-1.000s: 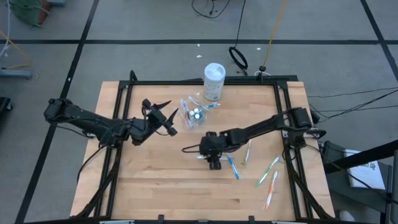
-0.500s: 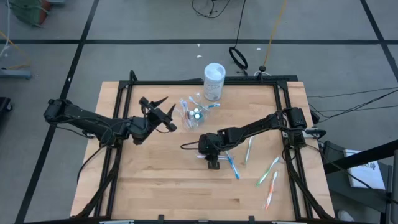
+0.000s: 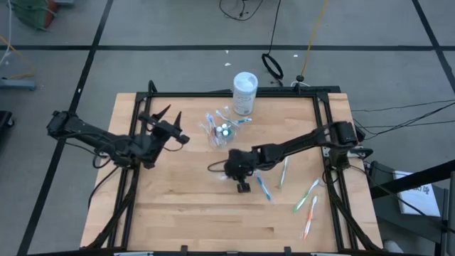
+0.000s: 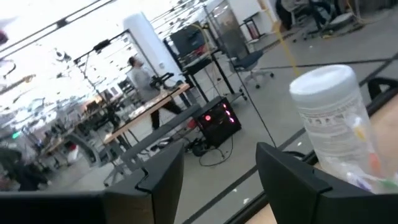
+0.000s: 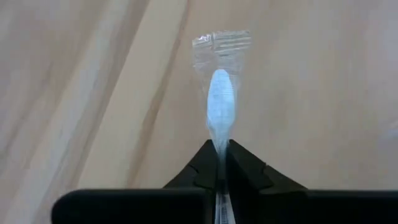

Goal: Pick & Place toothbrushing station
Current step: Put the purple toothbrush into the transparent organizer

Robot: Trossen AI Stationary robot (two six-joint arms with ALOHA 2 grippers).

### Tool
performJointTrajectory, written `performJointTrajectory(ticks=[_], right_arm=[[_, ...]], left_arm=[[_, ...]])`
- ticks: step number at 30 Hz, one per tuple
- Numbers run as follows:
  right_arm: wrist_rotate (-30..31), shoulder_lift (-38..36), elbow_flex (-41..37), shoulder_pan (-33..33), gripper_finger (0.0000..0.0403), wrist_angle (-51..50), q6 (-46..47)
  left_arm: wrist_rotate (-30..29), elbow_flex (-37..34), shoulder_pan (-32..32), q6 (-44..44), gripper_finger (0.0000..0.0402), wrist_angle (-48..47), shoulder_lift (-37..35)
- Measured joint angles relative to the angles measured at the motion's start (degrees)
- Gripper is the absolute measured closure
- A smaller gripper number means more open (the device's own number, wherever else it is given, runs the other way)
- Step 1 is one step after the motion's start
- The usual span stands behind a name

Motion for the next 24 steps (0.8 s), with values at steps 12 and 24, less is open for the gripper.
performJointTrajectory(ticks=[12, 24], right_arm=[[37.6, -2.9, 0.1, -2.9, 0.0394, 40.2, -9.4], [44.2, 3.6, 0.1, -12.5, 0.0395, 49.3, -8.1]], left_arm=[[-1.6, 0.0, -0.2, 2.5, 0.0195, -1.5, -0.4], [-5.4, 0.0, -0.4, 2.6, 0.0195, -2.3, -0.3]])
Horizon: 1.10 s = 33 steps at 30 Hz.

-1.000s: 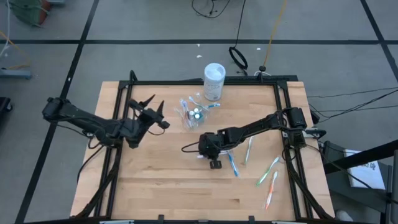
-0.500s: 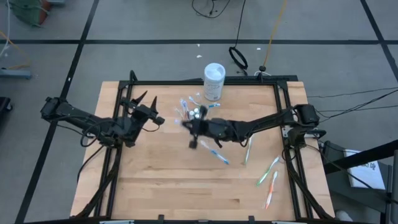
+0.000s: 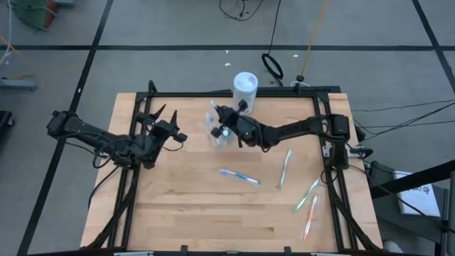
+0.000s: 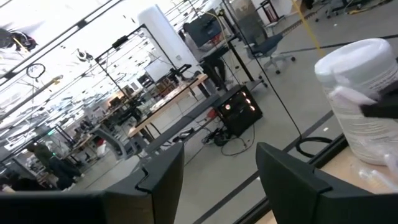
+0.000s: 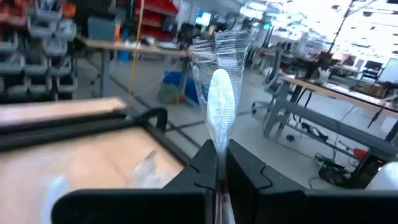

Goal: Pick & Place toothbrushing station
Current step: Put the purple toothbrush into the transparent organizer

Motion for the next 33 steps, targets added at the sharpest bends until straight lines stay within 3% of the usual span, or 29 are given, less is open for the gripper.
performJointTrajectory(ticks=[5, 11, 16, 22, 33], right_arm=[[3.3, 1.6, 0.0, -1.4, 0.0394, 1.6, -0.4], [13.3, 1.4, -0.3, -0.4, 0.0393, -5.3, 2.4], [13.2, 1.4, -2.0, 0.0, 0.0392, -5.4, 7.3], [13.2, 1.4, -4.5, -0.1, 0.0391, 0.6, 7.5], [13.2, 1.4, -10.0, 0.7, 0.0388, 0.6, 10.0]], left_arm=[[-0.1, 0.0, 0.0, 0.0, 0.0195, 0.0, 0.0], [-0.1, 0.0, 0.0, 0.6, 0.0195, 0.0, 0.0], [-0.1, 0.0, 0.0, 0.8, 0.0195, 0.0, 0.0], [0.0, 0.0, 0.0, 0.7, 0.0195, 0.0, 0.0], [0.0, 0.0, 0.0, 0.0, 0.0195, 0.0, 0.0]])
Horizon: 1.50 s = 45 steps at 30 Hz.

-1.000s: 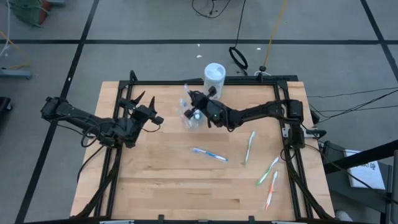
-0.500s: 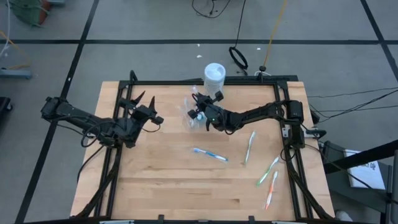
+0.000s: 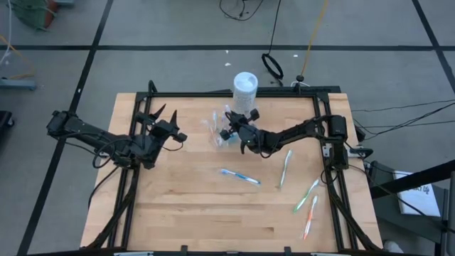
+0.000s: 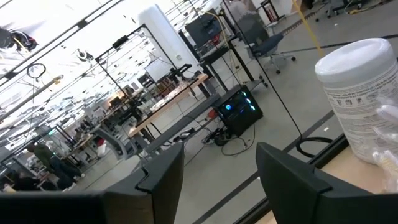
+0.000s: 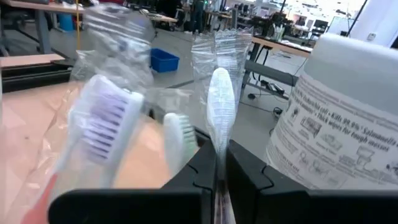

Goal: Pick & Place toothbrushing station
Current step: Put the purple toothbrush into the transparent organizer, then put the blue toothbrush into the transparent organizer

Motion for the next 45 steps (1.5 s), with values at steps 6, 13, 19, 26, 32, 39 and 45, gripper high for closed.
performJointTrajectory(ticks=[6, 13, 19, 26, 32, 39, 45], right_arm=[[0.0, 0.0, -0.6, 1.1, 0.0366, 0.0, -1.0], [1.8, -3.0, -0.6, 1.7, 0.0326, -0.7, -3.8], [6.0, -6.5, -0.6, 4.1, 0.0285, -6.9, -7.6], [6.0, -10.7, -0.6, 8.6, 0.0247, -13.6, -7.2], [3.3, -15.7, -0.5, 13.1, 0.0236, -23.0, -2.2], [-18.7, -19.3, -0.6, 17.6, 0.0242, -40.8, 10.7], [-34.5, -17.6, -0.6, 18.6, 0.0241, -44.2, 16.8]], left_arm=[[0.0, 0.0, 0.0, -0.3, 0.0195, 0.0, 0.0], [0.0, 0.0, 0.0, -0.6, 0.0195, 0.0, 0.0], [0.0, 0.0, 0.0, -1.2, 0.0195, -0.1, 0.0], [0.1, 0.0, 0.0, -3.9, 0.0195, -1.9, 0.0], [4.4, 0.0, -0.5, -7.1, 0.0195, -4.3, 0.0], [27.0, 0.0, -1.4, -13.2, 0.0195, -8.0, 0.0], [49.4, 0.0, -0.3, -20.0, 0.0195, -10.9, 0.0]])
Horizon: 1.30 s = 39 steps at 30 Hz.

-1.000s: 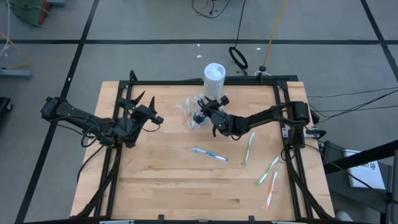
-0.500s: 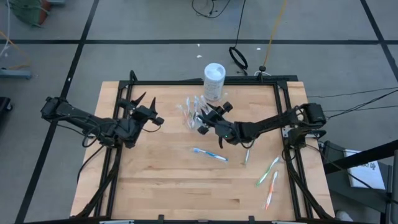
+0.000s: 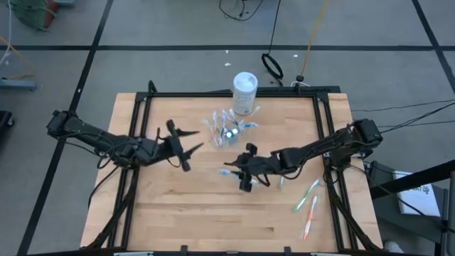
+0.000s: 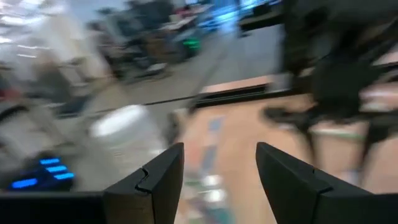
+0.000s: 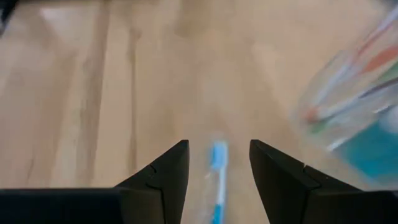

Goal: Pick & Place toothbrushing station
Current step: Put the blue toothbrush into the transparent organizer

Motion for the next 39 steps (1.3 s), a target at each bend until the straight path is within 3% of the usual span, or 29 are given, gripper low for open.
performJointTrajectory(ticks=[4, 7, 14, 18, 22, 28, 39], right_arm=[[-0.7, 2.4, -2.8, -0.3, 0.0245, -0.5, 2.9], [-3.3, 3.5, -6.3, -0.8, 0.0247, 0.8, 3.2], [-13.5, 7.9, -12.2, -2.5, 0.0248, 11.3, 5.8], [-13.6, 10.3, -12.2, -2.6, 0.0258, 13.4, 0.7], [-11.2, 11.1, -12.2, -2.8, 0.0298, 13.3, -3.3], [-10.8, 7.9, -12.4, -3.6, 0.0387, 11.4, -5.2], [-10.8, -6.7, -12.4, 1.2, 0.0392, 13.0, -11.1]], left_arm=[[10.6, 0.0, 0.6, -6.3, 0.0195, -1.0, 0.2], [14.5, 0.0, 0.7, -10.0, 0.0195, -3.2, 0.6], [15.1, 0.0, 1.0, -11.9, 0.0195, -3.3, 4.3], [15.1, -0.1, 1.7, -12.9, 0.0195, -3.7, 7.3], [15.1, 0.0, 2.3, -16.4, 0.0195, -3.7, 10.2], [18.6, 0.0, 2.1, -16.5, 0.0195, -5.3, 12.6], [19.8, 0.0, 2.6, -10.9, 0.0195, -7.6, 13.0]])
